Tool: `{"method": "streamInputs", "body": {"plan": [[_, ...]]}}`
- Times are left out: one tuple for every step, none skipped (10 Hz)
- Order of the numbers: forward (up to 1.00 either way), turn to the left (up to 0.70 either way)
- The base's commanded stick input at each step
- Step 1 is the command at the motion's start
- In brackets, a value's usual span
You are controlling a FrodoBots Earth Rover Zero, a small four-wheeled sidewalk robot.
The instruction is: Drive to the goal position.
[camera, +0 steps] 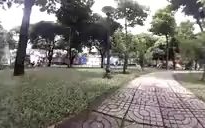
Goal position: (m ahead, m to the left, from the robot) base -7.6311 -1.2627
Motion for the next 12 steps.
{"method": "streamInputs", "body": {"plan": [[1.00,-0.27],[1.00,-0.27],[1.00,-0.27],[1.00,-0.27],[1.00,-0.27],[1.00,-0.27],[0.29,-0.40],[0.00,-0.12],[0.00,0.00],[0.00,0.00],[0.00,0.00],[0.00,0.00]]}}
